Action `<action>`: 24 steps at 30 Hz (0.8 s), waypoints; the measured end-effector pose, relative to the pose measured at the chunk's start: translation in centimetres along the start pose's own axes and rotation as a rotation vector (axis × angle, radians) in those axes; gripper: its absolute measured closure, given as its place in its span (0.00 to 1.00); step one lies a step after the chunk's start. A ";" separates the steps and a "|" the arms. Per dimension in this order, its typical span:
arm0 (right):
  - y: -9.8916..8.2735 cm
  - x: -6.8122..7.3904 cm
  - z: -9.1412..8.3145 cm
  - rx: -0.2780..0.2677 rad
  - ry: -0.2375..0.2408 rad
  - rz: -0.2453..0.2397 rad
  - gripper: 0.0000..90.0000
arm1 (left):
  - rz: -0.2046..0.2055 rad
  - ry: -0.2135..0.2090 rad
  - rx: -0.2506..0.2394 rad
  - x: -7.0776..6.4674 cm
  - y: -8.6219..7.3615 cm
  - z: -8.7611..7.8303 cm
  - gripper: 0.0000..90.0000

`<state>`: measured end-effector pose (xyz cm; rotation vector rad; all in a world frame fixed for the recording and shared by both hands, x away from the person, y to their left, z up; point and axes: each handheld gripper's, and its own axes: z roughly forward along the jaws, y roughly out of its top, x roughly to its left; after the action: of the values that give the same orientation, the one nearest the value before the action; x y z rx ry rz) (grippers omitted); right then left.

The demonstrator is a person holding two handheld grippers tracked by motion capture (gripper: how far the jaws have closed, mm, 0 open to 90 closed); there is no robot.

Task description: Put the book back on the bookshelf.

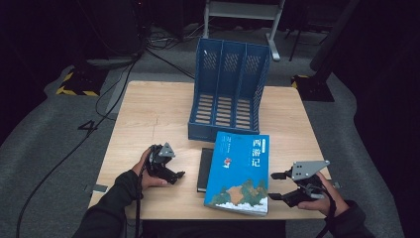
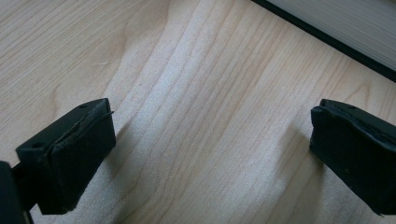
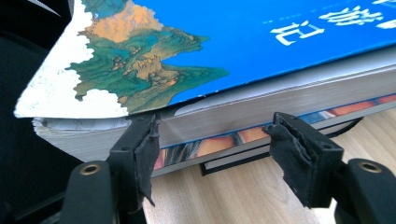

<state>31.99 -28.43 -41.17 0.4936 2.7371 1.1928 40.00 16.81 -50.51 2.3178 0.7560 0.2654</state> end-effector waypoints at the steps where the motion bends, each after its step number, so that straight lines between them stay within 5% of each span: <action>1: 0.0 0.0 0.1 0.005 -0.004 -0.001 0.38 | 0.000 0.000 0.000 0.0 0.0 0.0 0.00; 11: -0.4 -0.6 0.2 0.009 -0.023 0.021 0.49 | -0.001 0.001 0.001 0.0 0.0 0.0 0.00; 19: -0.2 -1.0 -0.3 -0.016 -0.005 0.043 0.45 | -0.005 0.003 0.001 0.0 0.1 0.1 0.01; 24: 0.0 -0.7 0.0 0.020 -0.052 0.024 0.47 | -0.004 0.004 0.002 -0.1 0.2 0.1 0.01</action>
<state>32.70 -28.66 -41.21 0.5531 2.7090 1.1425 40.01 16.61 -50.45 2.3182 0.7638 0.2678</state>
